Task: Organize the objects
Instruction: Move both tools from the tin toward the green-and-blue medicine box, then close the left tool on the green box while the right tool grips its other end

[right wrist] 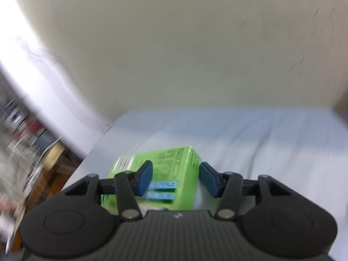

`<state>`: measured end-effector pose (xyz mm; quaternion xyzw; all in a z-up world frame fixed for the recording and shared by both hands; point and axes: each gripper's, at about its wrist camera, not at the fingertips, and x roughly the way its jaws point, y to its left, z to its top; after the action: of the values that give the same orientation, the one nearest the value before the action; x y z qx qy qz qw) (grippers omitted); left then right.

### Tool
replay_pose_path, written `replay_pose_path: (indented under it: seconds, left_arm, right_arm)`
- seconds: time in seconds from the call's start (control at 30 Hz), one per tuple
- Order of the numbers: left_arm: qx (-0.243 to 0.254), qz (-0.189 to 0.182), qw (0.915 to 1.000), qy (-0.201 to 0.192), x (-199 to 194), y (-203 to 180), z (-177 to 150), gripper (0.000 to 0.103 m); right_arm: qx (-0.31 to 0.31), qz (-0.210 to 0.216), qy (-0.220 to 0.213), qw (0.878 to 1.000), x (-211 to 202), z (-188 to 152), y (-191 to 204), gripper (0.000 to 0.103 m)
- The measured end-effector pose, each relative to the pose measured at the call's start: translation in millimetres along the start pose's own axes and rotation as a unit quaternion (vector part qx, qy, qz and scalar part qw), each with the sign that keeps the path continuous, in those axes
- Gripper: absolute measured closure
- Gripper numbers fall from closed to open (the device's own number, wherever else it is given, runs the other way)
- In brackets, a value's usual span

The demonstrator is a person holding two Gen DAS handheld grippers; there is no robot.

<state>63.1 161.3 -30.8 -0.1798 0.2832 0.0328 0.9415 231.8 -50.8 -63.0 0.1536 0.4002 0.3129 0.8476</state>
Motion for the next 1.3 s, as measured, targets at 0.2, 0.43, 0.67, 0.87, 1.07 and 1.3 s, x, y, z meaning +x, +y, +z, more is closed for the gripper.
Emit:
replay_pose_path:
  seconds: [0.2,0.43,0.67,0.87,1.07,1.3]
  left_arm:
    - [-0.001,-0.010,0.9996,-0.025,-5.1,0.7,2.5,0.032]
    - [0.006,-0.005,0.9994,-0.033,-0.6,0.0,2.0,0.031]
    - [0.021,-0.016,0.9997,0.002,31.9,-11.6,46.6,0.030]
    - [-0.011,-0.052,0.9974,0.049,92.8,-5.2,62.5,0.024]
    - [0.068,-0.088,0.9934,0.027,90.1,-29.2,42.7,0.036]
    - [0.117,-0.161,0.9774,0.072,56.2,-69.0,7.0,0.035]
  right_arm:
    - [-0.026,-0.007,0.017,1.000,-82.3,-80.3,19.7,0.097]
    - [-0.044,-0.067,-0.031,0.996,-151.8,-137.2,20.4,0.072]
    - [-0.109,-0.086,-0.036,0.990,-120.4,-116.2,35.5,0.058]
    - [-0.157,-0.084,-0.032,0.984,-50.7,-78.0,55.9,0.044]
    - [-0.149,-0.079,-0.015,0.986,-4.1,-48.8,52.7,0.035]
    - [-0.154,-0.128,-0.016,0.980,-65.2,-91.3,46.6,0.041]
